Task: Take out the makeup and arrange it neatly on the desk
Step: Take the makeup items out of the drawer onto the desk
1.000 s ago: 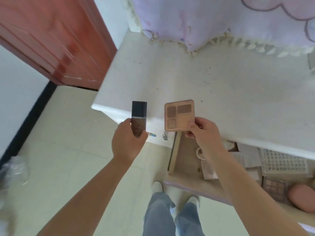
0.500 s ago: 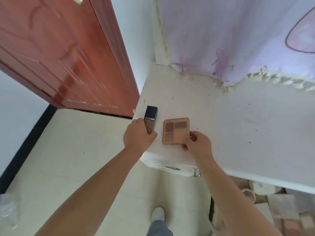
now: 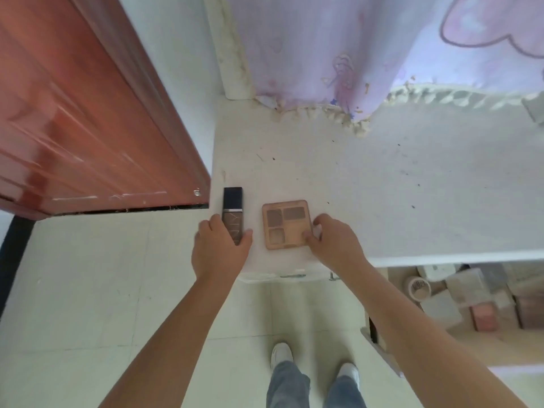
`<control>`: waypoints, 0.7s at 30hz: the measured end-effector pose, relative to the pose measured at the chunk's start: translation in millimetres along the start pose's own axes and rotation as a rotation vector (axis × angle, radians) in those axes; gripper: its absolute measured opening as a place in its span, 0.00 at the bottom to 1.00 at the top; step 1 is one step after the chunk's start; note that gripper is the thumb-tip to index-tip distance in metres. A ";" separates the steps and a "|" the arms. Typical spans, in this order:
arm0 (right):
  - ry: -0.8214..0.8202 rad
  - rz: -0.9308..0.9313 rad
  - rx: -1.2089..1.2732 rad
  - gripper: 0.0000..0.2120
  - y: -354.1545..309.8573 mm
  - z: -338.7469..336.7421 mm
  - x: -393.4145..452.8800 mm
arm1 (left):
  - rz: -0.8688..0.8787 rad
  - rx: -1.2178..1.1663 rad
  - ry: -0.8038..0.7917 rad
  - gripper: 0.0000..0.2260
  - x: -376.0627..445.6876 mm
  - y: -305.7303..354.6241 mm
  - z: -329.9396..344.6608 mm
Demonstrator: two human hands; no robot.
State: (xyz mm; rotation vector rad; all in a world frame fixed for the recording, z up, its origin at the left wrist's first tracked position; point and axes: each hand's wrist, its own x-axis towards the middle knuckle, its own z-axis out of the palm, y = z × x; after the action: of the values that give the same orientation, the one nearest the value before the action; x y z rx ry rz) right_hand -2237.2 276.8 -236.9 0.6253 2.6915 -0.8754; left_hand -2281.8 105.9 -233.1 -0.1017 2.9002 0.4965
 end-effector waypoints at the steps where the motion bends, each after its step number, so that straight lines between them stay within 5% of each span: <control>1: 0.013 -0.004 0.017 0.15 1.7 -1.1 -1.8 | 0.050 0.042 0.037 0.28 -4.9 3.4 -0.7; 6: 0.196 -0.095 0.224 0.09 44.8 -16.8 -39.5 | 0.542 0.034 0.331 0.16 -67.4 46.5 35.3; 11: 0.211 0.063 0.127 0.05 175.1 -38.3 -93.6 | 0.773 -0.037 -0.042 0.09 -135.0 114.0 110.4; 16: 0.045 0.353 -0.041 0.11 308.4 -61.7 -101.9 | 0.536 0.095 -0.557 0.14 -180.3 178.6 194.3; 21: 0.049 0.375 -0.003 0.27 361.8 -71.4 -68.8 | -0.051 -0.213 -0.697 0.23 -193.5 231.9 249.1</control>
State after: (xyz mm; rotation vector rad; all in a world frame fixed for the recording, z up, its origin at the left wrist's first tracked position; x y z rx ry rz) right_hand -2014.4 561.5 -337.4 1.1170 2.4918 -0.7604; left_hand -2070.6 414.5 -349.0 -0.0245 2.1584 0.6702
